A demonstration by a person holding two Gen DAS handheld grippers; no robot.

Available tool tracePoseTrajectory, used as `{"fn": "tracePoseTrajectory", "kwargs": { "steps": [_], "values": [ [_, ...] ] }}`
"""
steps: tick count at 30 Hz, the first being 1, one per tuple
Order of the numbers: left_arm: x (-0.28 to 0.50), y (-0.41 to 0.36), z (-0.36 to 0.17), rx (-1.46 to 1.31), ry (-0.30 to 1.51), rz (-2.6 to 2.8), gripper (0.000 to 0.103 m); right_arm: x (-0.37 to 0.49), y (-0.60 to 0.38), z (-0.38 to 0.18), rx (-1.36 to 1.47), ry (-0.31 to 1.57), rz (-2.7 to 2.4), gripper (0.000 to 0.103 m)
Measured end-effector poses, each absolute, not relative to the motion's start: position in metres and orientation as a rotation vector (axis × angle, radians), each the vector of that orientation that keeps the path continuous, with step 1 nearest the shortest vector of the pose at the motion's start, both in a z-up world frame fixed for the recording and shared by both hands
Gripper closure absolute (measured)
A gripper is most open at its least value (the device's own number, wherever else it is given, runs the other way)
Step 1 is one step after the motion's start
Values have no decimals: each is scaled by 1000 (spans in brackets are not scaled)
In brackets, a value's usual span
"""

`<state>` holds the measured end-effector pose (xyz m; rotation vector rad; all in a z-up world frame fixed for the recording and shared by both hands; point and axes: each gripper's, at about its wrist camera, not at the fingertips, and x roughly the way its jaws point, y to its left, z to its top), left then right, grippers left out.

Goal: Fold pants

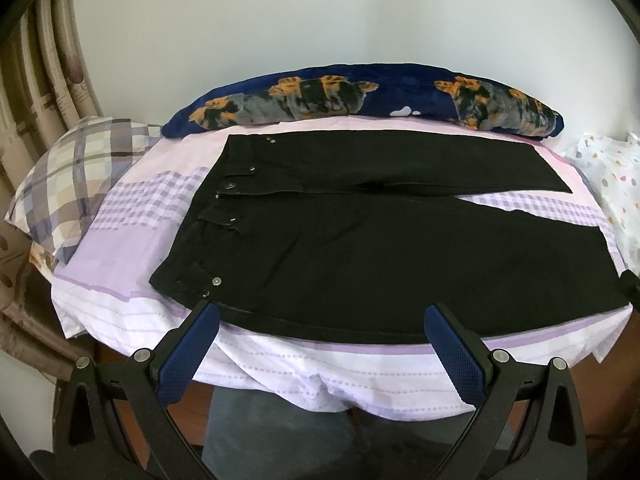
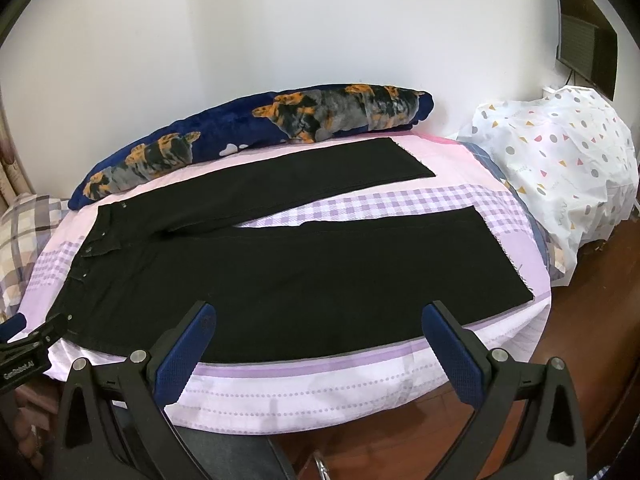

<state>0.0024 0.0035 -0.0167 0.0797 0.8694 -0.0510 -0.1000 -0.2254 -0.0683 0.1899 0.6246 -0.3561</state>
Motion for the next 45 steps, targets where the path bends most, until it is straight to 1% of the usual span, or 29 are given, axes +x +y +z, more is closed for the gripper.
{"fn": "tracePoseTrajectory", "kwargs": {
  "steps": [45],
  "values": [
    [4,12,-15,84,838,-37,1,-83,-214,-62,211,594,-313,0]
  ]
}}
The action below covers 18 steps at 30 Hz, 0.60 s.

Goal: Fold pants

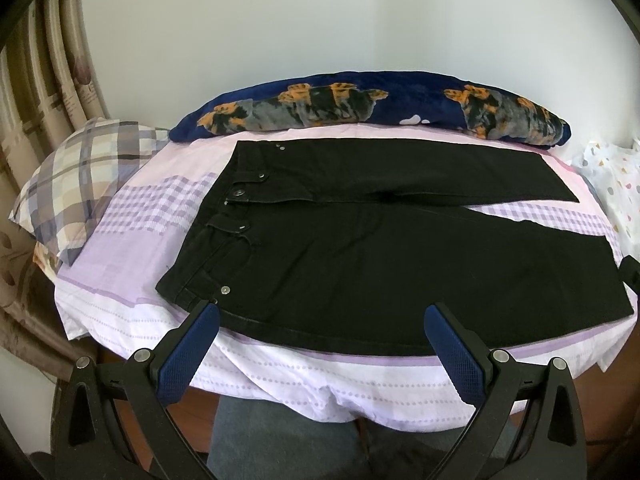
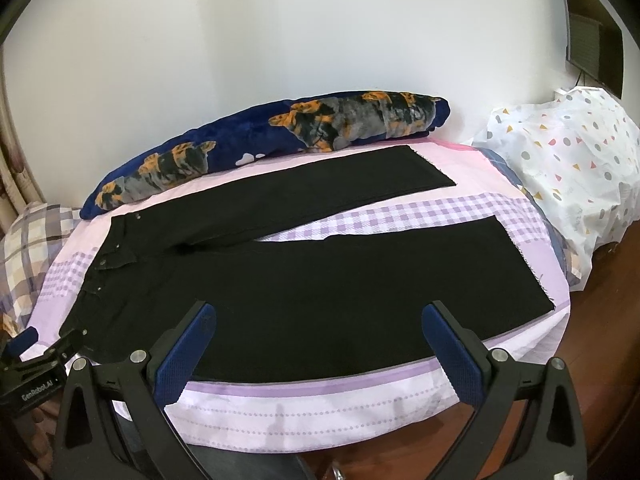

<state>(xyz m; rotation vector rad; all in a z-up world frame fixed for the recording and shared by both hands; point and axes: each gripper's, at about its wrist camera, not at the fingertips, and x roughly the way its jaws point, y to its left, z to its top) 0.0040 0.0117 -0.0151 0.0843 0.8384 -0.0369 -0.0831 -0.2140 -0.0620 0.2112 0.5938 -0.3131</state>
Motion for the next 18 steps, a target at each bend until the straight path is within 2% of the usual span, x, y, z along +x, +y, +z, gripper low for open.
{"fn": "tracePoseTrajectory", "kwargs": {
  "steps": [18],
  "values": [
    [10,19,-20,61,849,-19,1,-71,-202,-62,201,596,-290,0]
  ]
}}
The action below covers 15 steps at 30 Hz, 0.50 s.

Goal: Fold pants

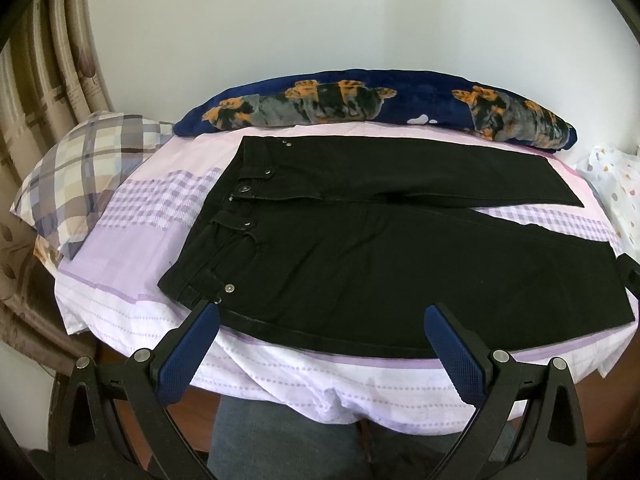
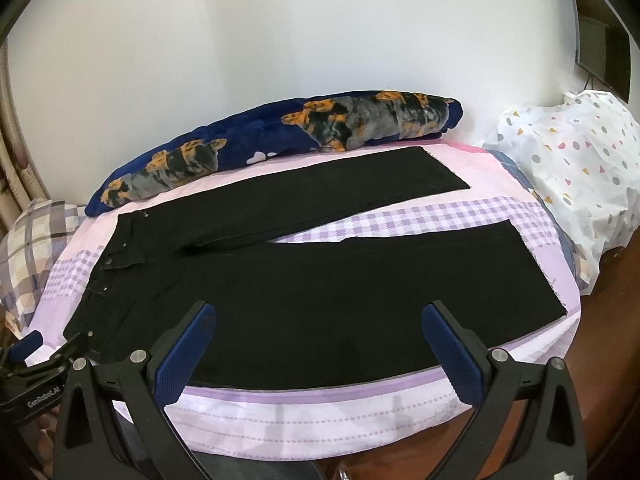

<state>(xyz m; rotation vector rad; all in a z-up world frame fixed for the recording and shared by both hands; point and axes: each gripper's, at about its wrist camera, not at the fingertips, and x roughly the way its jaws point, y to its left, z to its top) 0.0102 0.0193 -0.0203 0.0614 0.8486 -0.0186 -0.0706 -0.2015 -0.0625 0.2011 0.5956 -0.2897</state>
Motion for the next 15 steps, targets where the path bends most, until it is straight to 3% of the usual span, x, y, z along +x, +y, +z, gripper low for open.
{"fn": "tracePoseTrajectory", "kwargs": {
  "steps": [15],
  "values": [
    [11,25,-24,54,855,-14,1,-64,-203,-67,196,614,-299,0]
  ]
}}
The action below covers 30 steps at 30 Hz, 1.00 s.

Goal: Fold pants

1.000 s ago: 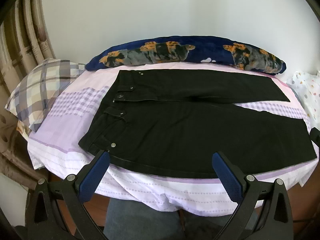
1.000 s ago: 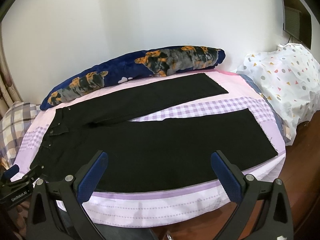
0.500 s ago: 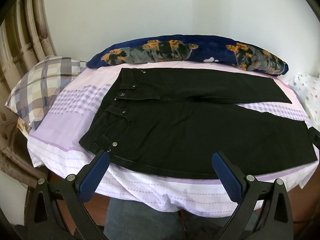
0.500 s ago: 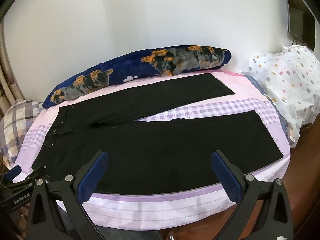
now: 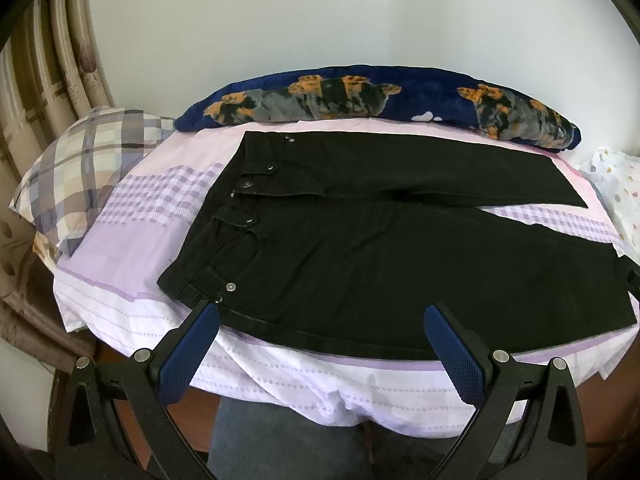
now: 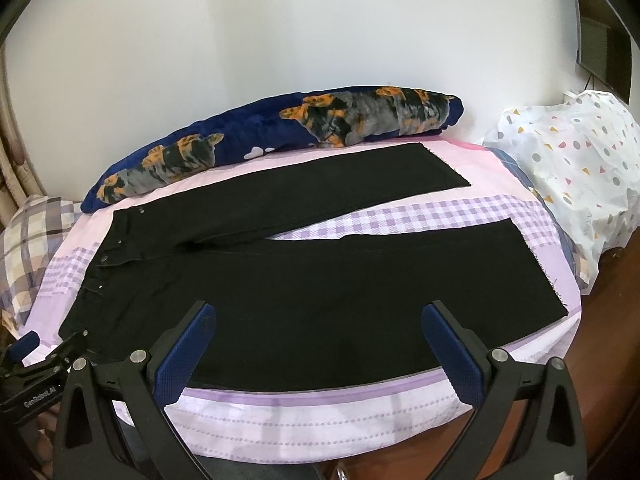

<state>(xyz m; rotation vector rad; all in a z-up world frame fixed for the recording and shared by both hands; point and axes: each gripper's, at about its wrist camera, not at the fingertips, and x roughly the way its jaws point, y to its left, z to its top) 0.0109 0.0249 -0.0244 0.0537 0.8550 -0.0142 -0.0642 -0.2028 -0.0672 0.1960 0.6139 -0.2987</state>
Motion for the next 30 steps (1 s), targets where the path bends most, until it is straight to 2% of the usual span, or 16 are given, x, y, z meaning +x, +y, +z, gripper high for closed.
{"fn": "tracePoseTrajectory", "kwargs": {
  "steps": [12,30],
  "values": [
    [56,50,-38,39,898,50,1,-43,-220,-96,214,712,-311,0],
    [211,152,-51,-112,920,71,2,62,-224,-99,130,778,-235,2]
  ]
}}
